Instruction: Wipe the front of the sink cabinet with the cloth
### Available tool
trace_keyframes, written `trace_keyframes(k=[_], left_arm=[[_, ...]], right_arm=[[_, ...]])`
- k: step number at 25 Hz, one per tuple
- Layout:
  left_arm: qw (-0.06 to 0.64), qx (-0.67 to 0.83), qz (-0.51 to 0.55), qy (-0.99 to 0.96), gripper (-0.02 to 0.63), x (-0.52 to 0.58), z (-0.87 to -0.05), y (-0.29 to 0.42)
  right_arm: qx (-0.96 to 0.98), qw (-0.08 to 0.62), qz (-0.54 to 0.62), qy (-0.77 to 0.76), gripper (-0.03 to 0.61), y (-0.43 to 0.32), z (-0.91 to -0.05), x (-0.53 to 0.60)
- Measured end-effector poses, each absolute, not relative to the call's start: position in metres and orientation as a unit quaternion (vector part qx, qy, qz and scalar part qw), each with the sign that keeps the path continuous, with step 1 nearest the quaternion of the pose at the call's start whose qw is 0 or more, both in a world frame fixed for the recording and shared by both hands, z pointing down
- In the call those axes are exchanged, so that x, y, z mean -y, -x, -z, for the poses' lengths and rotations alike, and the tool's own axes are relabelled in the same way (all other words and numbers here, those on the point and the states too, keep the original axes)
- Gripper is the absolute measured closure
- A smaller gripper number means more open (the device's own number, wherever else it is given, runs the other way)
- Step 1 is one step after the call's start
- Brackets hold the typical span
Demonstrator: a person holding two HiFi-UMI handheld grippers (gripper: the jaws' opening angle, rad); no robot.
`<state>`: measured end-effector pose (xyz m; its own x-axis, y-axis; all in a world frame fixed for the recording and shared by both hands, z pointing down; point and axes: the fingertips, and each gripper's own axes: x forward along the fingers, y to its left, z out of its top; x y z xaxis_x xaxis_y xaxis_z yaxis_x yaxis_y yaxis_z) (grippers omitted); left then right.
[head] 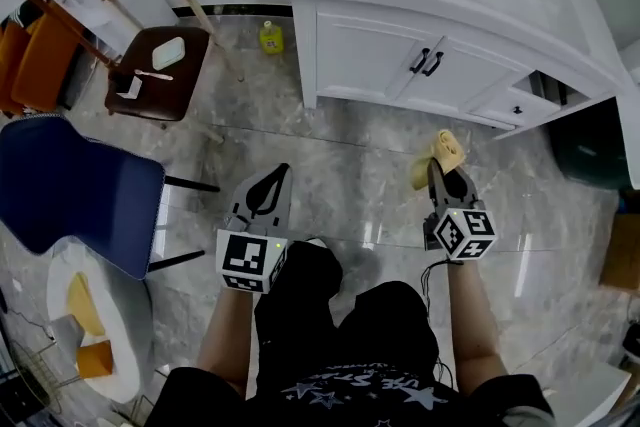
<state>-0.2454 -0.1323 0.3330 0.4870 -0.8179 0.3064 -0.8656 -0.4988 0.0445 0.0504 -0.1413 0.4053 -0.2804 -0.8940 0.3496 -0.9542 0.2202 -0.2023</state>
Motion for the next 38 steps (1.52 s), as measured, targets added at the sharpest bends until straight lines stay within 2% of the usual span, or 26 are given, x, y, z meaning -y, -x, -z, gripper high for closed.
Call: trace_keyframes(k=[7,12,17,21,26,38], left_arm=[[0.048,0.508,-0.095,-0.855,0.598,0.185,-0.385,0.253],[0.009,0.532,-0.075,-0.844,0.598,0.204,-0.424,0.272],[-0.008,0.555,-0.061,-0.829,0.598,0.213,-0.454,0.293],[0.042,0.576,-0.063,-0.814,0.598,0.228,-0.474,0.294],[0.035,0.582,-0.064,-0.81,0.598,0.255,-0.463,0.287],[0.036,0.567,-0.052,-0.822,0.598,0.287,-0.453,0.292]], right_arm=[[0.787,0.013,-0.146,-0.599,0.515,-0.058,-0.453,0.186],[0.812,0.003,-0.098,-0.575,0.515,-0.033,-0.497,0.223],[0.83,-0.043,-0.076,-0.551,0.515,0.004,-0.527,0.254],[0.842,-0.022,-0.08,-0.533,0.515,0.031,-0.526,0.286],[0.873,0.003,-0.035,-0.487,0.515,0.081,-0.492,0.332],[0.894,0.023,-0.047,-0.445,0.515,0.154,-0.433,0.41]])
